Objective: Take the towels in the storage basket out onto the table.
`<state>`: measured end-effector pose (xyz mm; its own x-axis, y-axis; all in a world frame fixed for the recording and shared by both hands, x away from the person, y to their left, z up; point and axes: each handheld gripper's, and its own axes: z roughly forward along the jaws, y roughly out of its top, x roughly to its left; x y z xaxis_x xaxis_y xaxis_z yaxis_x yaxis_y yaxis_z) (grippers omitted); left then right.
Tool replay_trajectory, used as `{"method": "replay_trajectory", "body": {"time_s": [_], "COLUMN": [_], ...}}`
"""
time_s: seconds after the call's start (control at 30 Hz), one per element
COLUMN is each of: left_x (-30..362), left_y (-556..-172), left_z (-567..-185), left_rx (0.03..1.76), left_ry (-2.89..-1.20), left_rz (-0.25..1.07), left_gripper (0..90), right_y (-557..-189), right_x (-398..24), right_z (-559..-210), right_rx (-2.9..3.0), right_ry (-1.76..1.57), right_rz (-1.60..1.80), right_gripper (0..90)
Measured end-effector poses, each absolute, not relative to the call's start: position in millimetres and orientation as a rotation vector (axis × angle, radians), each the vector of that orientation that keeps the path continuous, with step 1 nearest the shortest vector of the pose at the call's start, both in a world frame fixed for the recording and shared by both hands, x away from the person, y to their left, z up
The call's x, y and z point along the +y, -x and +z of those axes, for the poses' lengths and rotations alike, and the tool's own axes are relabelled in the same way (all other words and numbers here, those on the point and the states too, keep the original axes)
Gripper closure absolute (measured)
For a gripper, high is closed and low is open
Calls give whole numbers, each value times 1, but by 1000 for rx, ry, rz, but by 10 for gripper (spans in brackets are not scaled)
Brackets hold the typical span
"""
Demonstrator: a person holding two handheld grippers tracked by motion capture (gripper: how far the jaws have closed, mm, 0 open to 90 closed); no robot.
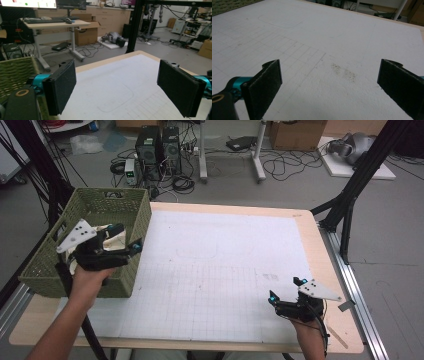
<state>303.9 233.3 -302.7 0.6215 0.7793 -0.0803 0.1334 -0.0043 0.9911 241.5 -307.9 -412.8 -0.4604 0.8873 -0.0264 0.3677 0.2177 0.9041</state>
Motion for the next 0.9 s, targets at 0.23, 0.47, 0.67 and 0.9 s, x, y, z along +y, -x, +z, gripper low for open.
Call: {"method": "replay_trajectory", "body": {"time_s": [0.23,0.47,0.67,0.9], "left_x": [269,310,330,343], "left_y": [-325,-351,-370,-397], "left_z": [-296,-303,-321,-347], "left_rx": [877,1020,1135,1336], "left_ry": [-1502,-1520,-1566,-1632], "left_rz": [628,679,678,683], "left_gripper": [162,163,163,162], "right_y": [-241,-242,-243,-244], "right_x": [-308,-308,-307,-306], "right_z": [-413,-415,-416,-417], "right_rx": [1938,1943,1946,1951], "right_ry": [-1165,-1166,-1164,-1169], "right_rz": [1198,1192,1191,1182], "right_gripper": [48,48,48,48]}}
